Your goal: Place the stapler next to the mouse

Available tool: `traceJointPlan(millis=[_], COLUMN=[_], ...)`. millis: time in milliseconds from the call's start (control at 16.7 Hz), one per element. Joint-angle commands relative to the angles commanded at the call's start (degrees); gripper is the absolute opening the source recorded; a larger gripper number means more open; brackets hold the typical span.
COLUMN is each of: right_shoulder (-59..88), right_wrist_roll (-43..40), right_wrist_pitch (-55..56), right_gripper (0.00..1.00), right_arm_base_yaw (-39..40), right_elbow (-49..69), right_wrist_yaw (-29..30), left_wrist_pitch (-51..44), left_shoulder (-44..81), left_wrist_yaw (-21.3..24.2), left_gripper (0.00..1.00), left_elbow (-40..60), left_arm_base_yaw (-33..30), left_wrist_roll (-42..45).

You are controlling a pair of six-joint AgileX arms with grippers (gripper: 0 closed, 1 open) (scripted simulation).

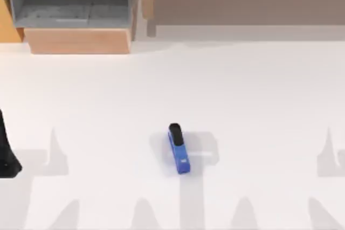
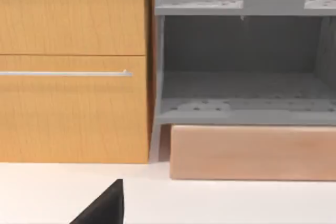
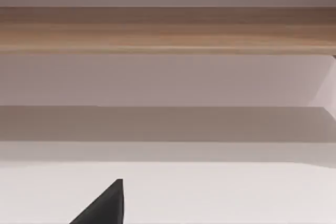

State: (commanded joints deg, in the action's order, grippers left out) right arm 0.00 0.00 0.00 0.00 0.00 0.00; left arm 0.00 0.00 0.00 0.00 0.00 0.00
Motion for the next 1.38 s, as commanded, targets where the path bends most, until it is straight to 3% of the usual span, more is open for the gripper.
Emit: traceJointPlan(millis=[240, 540, 1380], right_shoulder=[1.5, 14.5, 90.1], right_wrist_roll=[0.2, 2.7, 24.7], right_wrist_pitch=[-0.8, -7.3, -48.0], right_gripper=[1.0, 1.0, 1.0], right_arm_base_yaw=[0.7, 6.1, 33.3], right_elbow=[1.7, 14.4, 76.2], right_wrist_yaw=[0.2, 0.7, -4.0], left_wrist_pitch=[0.0, 0.0, 0.0], left_shoulder=[0.0, 0.0, 0.0], left_wrist_yaw=[0.0, 0.0, 0.0], left_gripper=[1.0, 1.0, 1.0], left_elbow=[0.0, 0.0, 0.0], left_arm_base_yaw=[0.0, 0.0, 0.0], left_wrist_roll=[0.0, 0.0, 0.0])
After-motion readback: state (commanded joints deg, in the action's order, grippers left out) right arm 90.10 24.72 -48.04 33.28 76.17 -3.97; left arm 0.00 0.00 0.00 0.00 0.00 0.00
